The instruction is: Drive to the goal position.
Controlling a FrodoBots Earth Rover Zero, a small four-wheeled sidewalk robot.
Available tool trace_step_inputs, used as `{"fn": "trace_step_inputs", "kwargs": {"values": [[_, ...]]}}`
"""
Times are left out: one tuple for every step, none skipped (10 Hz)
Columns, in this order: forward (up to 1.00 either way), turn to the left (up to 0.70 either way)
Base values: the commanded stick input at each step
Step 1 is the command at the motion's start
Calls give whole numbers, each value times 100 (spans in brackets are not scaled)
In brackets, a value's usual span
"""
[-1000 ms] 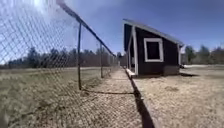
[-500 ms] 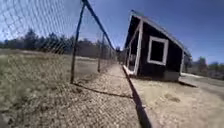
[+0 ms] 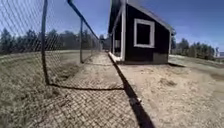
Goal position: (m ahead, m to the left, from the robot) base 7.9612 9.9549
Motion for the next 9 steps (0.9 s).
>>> {"fn": "trace_step_inputs", "kwargs": {"values": [[70,3],[70,3],[70,3],[70,3],[70,3],[70,3],[70,5],[70,24],[70,35]]}}
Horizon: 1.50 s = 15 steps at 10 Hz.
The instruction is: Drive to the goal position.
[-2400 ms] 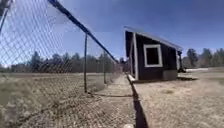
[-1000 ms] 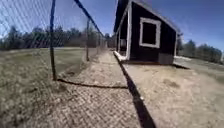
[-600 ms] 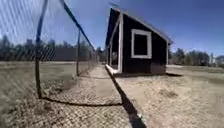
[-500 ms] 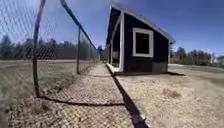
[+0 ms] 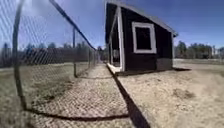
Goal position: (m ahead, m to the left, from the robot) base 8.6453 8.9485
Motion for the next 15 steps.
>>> {"fn": "trace_step_inputs", "kwargs": {"values": [[70,27],[70,3],[70,3],[70,3],[70,32],[70,16],[70,8],[70,33],[70,21],[70,6],[70,3],[70,3],[70,3],[70,3],[70,3]]}}
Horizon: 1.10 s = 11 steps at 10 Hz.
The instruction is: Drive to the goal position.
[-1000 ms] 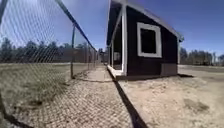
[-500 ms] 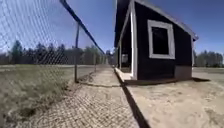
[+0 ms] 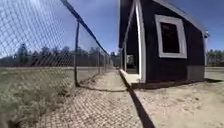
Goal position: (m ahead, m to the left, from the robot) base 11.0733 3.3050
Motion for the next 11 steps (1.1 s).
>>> {"fn": "trace_step_inputs", "kwargs": {"values": [[70,3],[70,3],[70,3],[70,3],[70,3],[70,3],[70,3],[70,3],[70,3],[70,3],[70,-11]]}}
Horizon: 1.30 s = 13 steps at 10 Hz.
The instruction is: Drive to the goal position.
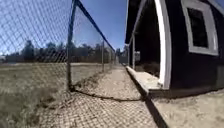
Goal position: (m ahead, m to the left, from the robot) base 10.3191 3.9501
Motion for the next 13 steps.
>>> {"fn": "trace_step_inputs", "kwargs": {"values": [[70,-26],[70,-28],[70,-12],[70,1],[70,3],[70,3],[70,3],[70,-8],[70,-29],[70,0],[70,3],[70,3],[70,3]]}}
